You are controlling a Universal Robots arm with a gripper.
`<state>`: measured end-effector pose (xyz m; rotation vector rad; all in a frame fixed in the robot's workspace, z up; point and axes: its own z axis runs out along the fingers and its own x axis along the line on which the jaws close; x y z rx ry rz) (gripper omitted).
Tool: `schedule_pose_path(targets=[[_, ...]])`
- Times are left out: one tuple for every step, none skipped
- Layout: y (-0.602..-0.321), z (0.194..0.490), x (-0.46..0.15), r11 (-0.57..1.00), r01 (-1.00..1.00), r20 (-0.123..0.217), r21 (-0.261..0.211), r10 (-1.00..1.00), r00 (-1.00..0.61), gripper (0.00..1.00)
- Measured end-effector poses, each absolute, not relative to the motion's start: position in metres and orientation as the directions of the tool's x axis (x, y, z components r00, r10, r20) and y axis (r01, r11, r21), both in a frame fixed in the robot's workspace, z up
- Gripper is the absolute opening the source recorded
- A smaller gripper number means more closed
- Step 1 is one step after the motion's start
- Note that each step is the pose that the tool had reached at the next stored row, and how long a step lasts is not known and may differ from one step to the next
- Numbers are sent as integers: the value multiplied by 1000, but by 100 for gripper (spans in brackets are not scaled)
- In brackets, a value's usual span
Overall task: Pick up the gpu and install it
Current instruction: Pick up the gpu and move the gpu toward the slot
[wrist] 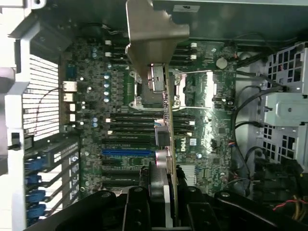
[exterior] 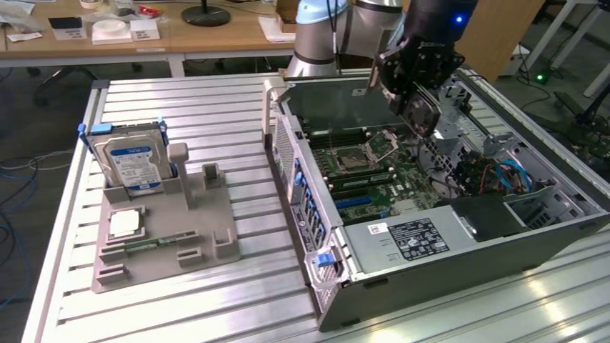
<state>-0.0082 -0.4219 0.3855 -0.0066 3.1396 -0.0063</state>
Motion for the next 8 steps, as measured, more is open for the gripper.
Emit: schedule_pose_path(targets=[[-422,385,-4,1000,-4,-2,-4,-4,-1000,30],[-422,385,-1,1000,-4,-2,-4,-4,-1000,30],[-422,385,2,1000,-3,-2,-4,-3,-1000,30],[-421,384,5,1000,-2,-2,-4,-2,-1000,30],[-421,384,7,1000,0,-2,-4,0,-1000,30],[-421,384,8,1000,5,-2,-4,5,-1000,30],[-420,383,9,1000,11,-2,-4,11,-1000,30],[-420,383,10,1000,16,-2,-4,16,-1000,30]])
